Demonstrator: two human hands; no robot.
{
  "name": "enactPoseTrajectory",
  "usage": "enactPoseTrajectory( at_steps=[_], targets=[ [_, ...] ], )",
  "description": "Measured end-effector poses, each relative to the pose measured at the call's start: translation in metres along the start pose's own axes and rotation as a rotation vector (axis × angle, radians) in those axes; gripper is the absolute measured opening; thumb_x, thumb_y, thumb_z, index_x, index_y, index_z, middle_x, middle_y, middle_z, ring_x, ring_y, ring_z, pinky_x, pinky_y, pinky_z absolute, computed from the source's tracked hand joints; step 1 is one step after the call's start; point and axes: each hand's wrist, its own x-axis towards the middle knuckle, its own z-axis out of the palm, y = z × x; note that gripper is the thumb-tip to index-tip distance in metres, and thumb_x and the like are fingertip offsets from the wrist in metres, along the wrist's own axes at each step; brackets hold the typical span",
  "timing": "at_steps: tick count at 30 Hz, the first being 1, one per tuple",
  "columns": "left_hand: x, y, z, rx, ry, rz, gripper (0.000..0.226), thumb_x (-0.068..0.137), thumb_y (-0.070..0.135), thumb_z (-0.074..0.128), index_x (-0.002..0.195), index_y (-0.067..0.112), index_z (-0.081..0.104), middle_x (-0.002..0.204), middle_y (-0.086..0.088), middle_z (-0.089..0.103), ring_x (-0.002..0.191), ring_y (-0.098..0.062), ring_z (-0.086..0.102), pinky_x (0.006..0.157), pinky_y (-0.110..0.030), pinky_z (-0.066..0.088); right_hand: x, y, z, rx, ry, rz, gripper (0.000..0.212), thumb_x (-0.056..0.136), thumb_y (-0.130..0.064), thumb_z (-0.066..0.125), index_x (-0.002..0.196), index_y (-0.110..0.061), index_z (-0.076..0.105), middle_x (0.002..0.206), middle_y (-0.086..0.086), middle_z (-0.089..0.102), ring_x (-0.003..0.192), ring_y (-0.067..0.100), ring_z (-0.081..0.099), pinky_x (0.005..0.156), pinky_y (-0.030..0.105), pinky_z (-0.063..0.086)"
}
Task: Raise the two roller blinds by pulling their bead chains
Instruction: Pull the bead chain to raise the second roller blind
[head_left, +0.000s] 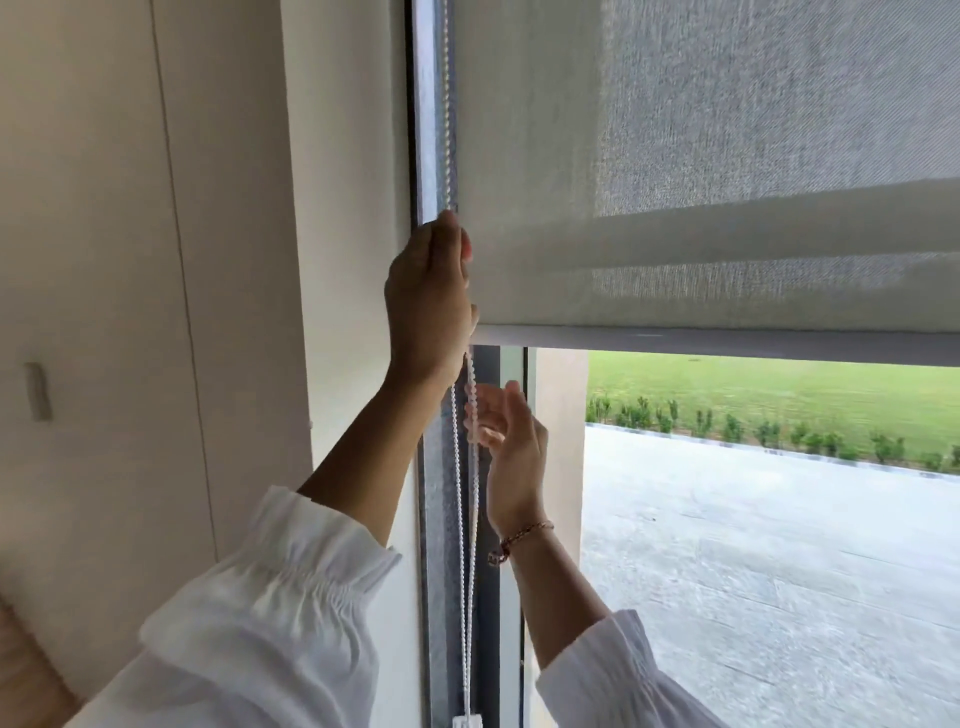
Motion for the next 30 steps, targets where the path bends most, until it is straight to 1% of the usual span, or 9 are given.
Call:
enactPoseTrajectory(
  at_steps=[4,7,11,13,16,19,22,25,30],
  targets=[
    [-0.014,-0.03,-0.024,0.142,-0.011,0.009,0.038,0.086,0.042,0.043,0.051,0.033,0.051,0.041,0.012,0.044,0.046,-0.007,0.033,0.052,-0.029,0.026,0.036,-0.041,0.017,0.101,0.029,-0.044,0.041,0.098,-0.033,0.034,0.081,-0.013,0.066,0.074,0.0,0.065,0.071,0.01,0.061,0.066,0.024,0.046],
    [-0.034,-0.059,-0.039,0.104,-0.049,-0.048,0.038,0.09,0.035,0.042,0.053,0.028,0.048,0.041,0.009,0.039,0.04,-0.006,0.028,0.049,-0.025,0.021,0.056,-0.066,0.039,0.11,-0.004,-0.093,0.033,0.097,-0.028,0.038,0.084,-0.013,0.064,0.079,0.002,0.064,0.075,0.013,0.061,0.068,0.024,0.048],
    [-0.051,-0.093,-0.055,0.13,-0.087,-0.09,0.033,0.085,0.041,0.041,0.055,0.029,0.048,0.041,0.009,0.033,0.039,-0.007,0.022,0.048,-0.025,0.018,0.073,-0.083,0.072,0.044,-0.065,-0.111,0.021,0.097,-0.017,0.043,0.094,-0.007,0.06,0.092,0.012,0.064,0.087,0.028,0.062,0.076,0.04,0.053],
    [-0.051,-0.103,-0.065,0.155,-0.11,-0.076,0.033,0.085,0.044,0.04,0.057,0.03,0.048,0.042,0.01,0.033,0.04,-0.008,0.022,0.048,-0.026,0.018,0.082,-0.086,0.087,0.026,-0.101,-0.127,0.02,0.096,-0.012,0.043,0.085,-0.01,0.059,0.083,0.013,0.06,0.078,0.029,0.062,0.071,0.046,0.054],
    [-0.042,-0.109,-0.074,0.197,-0.172,-0.014,0.033,0.087,0.045,0.038,0.057,0.033,0.047,0.042,0.01,0.033,0.042,-0.006,0.022,0.049,-0.027,0.02,0.101,-0.078,0.108,-0.098,-0.026,-0.242,0.027,0.093,-0.01,0.046,0.069,-0.003,0.055,0.062,0.005,0.046,0.052,0.017,0.041,0.047,0.03,0.035],
    [-0.029,-0.11,-0.08,0.2,-0.245,-0.025,0.044,0.094,0.034,0.037,0.052,0.034,0.048,0.039,0.009,0.035,0.04,-0.005,0.023,0.047,-0.025,0.022,0.109,-0.067,0.123,-0.229,0.077,-0.385,0.025,0.09,-0.012,0.051,0.071,-0.005,0.065,0.049,-0.007,0.042,0.05,0.015,0.036,0.057,0.033,0.032],
    [-0.009,-0.107,-0.087,-0.031,-0.282,-0.235,0.051,0.097,0.033,0.034,0.053,0.03,0.059,0.041,0.01,0.041,0.04,-0.005,0.034,0.046,-0.022,0.029,0.108,-0.06,0.124,-0.24,0.136,-0.451,0.019,0.09,-0.008,0.051,0.087,-0.009,0.07,0.05,-0.012,0.044,0.048,0.009,0.037,0.056,0.024,0.032],
    [0.026,-0.097,-0.096,-0.112,-0.198,-0.326,0.048,0.098,0.04,0.022,0.082,0.022,0.064,0.063,0.009,0.066,0.059,-0.003,0.062,0.068,-0.026,0.046,0.112,-0.049,0.119,-0.229,0.169,-0.5,0.02,0.09,-0.009,0.05,0.084,-0.013,0.069,0.038,-0.015,0.04,0.044,0.004,0.033,0.051,0.023,0.029],
    [0.083,-0.068,-0.09,-0.155,-0.183,-0.248,0.041,0.099,0.037,0.024,0.1,0.018,0.06,0.095,0.005,0.067,0.084,0.0,0.065,0.081,-0.021,0.048,0.111,-0.037,0.12,-0.285,0.196,-0.595,0.019,0.09,-0.007,0.051,0.081,-0.01,0.068,0.044,-0.016,0.041,0.041,0.003,0.036,0.048,0.018,0.031]
  ],
)
